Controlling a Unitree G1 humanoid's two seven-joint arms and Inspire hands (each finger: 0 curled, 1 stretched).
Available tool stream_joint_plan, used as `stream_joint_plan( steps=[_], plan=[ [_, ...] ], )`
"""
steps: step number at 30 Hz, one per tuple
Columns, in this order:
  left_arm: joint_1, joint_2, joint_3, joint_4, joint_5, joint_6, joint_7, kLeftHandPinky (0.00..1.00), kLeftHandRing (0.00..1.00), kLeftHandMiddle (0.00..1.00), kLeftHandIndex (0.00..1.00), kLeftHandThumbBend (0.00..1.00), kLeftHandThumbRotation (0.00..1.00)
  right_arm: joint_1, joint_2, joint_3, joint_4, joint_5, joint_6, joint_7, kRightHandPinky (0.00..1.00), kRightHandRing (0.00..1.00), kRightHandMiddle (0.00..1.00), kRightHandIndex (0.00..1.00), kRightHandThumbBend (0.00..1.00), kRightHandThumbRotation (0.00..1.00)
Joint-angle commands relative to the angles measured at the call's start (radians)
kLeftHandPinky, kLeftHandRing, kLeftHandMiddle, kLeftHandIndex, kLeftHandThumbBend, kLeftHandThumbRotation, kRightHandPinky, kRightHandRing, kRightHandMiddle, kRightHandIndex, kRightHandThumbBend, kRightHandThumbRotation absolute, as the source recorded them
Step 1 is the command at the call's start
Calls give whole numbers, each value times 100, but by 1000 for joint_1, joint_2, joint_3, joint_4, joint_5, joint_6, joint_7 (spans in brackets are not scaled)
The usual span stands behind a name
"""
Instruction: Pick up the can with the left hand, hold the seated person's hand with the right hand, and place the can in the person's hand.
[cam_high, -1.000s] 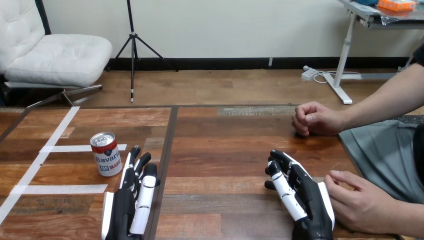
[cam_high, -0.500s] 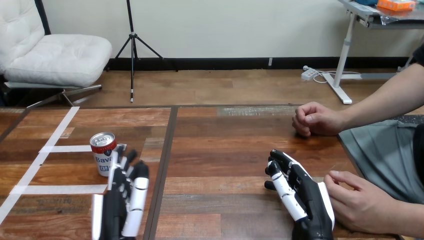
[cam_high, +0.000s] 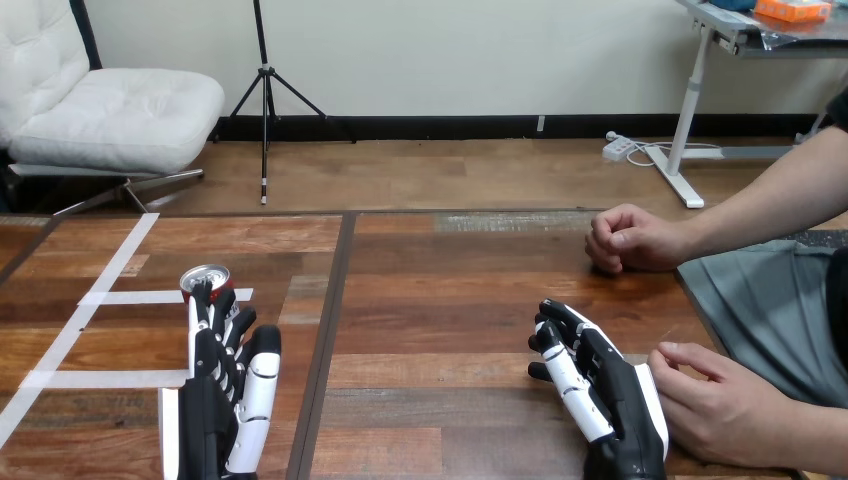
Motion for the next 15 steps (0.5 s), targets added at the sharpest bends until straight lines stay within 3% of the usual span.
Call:
stream_joint_plan(
  steps=[1,15],
  plan=[
    [-16,-21,-6,-35,20,-51,5,82,90,95,100,61,76,-42,11,7,-22,9,-6,8,73,81,85,82,53,60],
    [-11,-31,16,-70,113,-113,102,84,91,96,100,63,75,-42,8,8,-21,9,1,13,73,81,84,81,54,59]
  ],
)
